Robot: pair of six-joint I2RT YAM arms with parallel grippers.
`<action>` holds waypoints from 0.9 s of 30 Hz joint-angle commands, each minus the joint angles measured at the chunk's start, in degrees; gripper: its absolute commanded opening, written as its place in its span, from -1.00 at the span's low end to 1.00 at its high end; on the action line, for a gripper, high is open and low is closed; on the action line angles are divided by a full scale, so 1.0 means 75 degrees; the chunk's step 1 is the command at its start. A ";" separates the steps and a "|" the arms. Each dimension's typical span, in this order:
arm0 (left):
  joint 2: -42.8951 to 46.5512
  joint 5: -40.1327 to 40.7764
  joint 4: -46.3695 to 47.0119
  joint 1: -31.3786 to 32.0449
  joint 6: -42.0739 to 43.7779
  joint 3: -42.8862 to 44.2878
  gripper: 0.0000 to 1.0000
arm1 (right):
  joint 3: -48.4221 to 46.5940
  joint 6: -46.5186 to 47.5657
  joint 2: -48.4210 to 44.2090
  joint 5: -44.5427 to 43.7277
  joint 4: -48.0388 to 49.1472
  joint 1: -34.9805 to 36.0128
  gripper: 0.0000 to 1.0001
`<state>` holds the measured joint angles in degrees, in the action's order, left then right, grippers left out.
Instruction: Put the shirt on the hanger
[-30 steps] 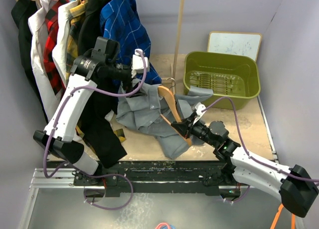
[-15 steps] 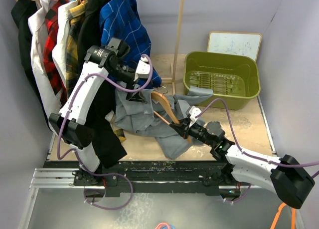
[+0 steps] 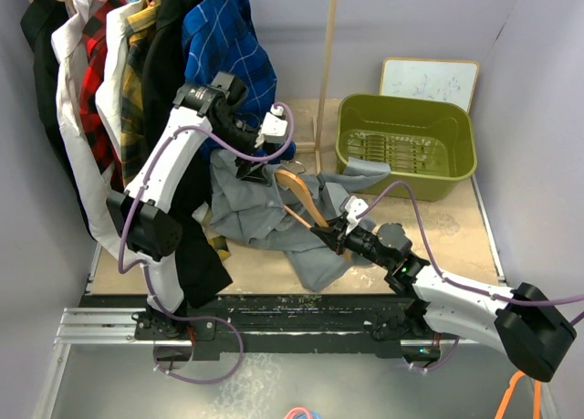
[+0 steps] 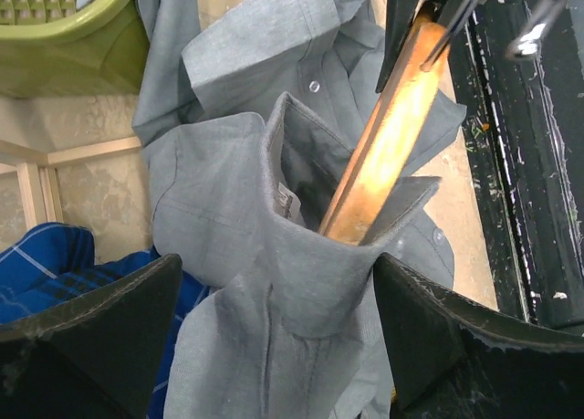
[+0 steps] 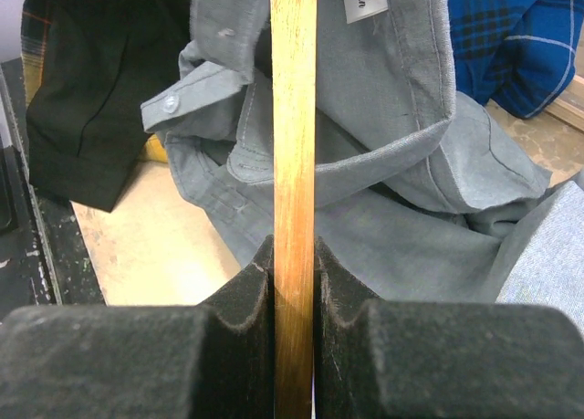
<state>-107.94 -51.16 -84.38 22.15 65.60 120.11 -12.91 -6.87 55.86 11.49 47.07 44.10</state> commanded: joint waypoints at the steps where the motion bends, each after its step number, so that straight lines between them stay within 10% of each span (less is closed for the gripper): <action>1: -0.0107 -0.0099 -0.0151 -0.0044 0.0321 0.0150 0.68 | -0.0139 0.0203 -0.0102 -0.0070 0.1019 0.0081 -1.00; 11: 0.0188 -0.0761 -0.0574 -0.0045 0.0525 -0.0287 -0.06 | -0.0249 0.0132 -0.0333 -0.0125 0.0985 0.0075 -1.00; 21: 0.0364 -0.1366 -0.0574 -0.0020 0.0158 0.0175 0.08 | -0.0381 -0.0007 0.0170 -0.0055 0.1230 0.0083 -1.00; 27: 0.0506 -0.1637 -0.0563 -0.0001 0.0156 0.0349 -0.54 | -0.0310 0.0005 0.0125 -0.0266 0.1230 0.0079 -1.00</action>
<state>-108.07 -58.37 -88.18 22.15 66.63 119.46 -12.95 -6.98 57.69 11.16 49.30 44.36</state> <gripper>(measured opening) 0.336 0.145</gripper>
